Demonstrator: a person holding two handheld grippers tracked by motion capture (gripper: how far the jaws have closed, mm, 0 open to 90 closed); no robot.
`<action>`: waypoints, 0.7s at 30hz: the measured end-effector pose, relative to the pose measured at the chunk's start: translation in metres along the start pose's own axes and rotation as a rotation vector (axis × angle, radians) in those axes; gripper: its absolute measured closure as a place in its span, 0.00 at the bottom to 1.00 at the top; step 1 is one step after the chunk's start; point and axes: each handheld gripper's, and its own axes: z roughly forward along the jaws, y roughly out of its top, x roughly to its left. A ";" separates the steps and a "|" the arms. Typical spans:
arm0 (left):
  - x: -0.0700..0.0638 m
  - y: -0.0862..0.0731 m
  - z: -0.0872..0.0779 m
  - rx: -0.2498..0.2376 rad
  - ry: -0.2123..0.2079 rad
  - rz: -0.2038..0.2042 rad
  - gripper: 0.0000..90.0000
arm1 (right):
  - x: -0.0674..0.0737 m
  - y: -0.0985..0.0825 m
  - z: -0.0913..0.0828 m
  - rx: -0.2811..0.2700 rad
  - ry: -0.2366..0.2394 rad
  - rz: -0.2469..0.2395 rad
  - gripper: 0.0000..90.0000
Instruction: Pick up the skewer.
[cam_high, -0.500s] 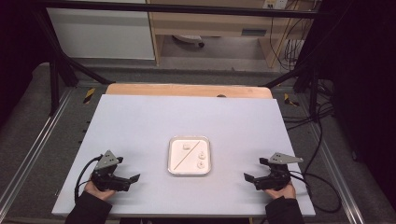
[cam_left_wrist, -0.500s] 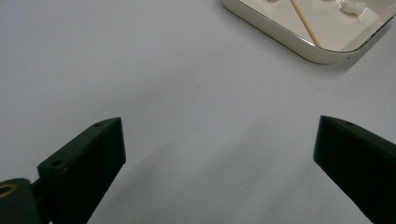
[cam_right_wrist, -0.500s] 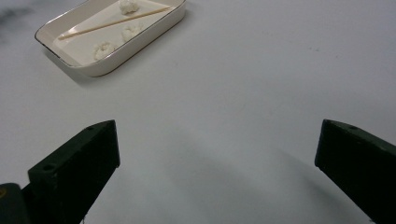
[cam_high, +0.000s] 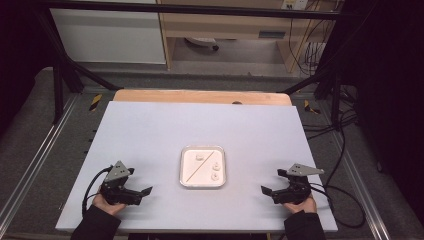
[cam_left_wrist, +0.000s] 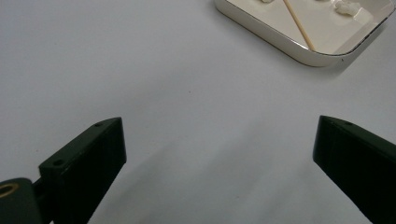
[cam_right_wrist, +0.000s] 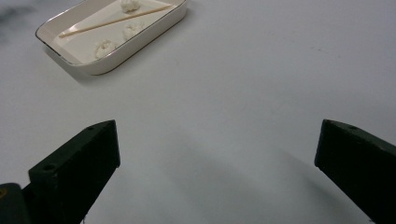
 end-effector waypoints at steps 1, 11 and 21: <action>0.000 0.001 0.000 0.000 -0.001 0.002 0.03 | 0.000 0.000 0.000 0.000 0.000 0.000 0.01; -0.007 0.006 0.004 0.003 -0.006 0.006 0.03 | 0.000 0.000 0.000 0.005 0.003 -0.002 0.01; -0.014 0.015 0.009 0.006 -0.013 0.017 0.03 | 0.000 0.000 0.000 0.010 0.005 -0.003 0.01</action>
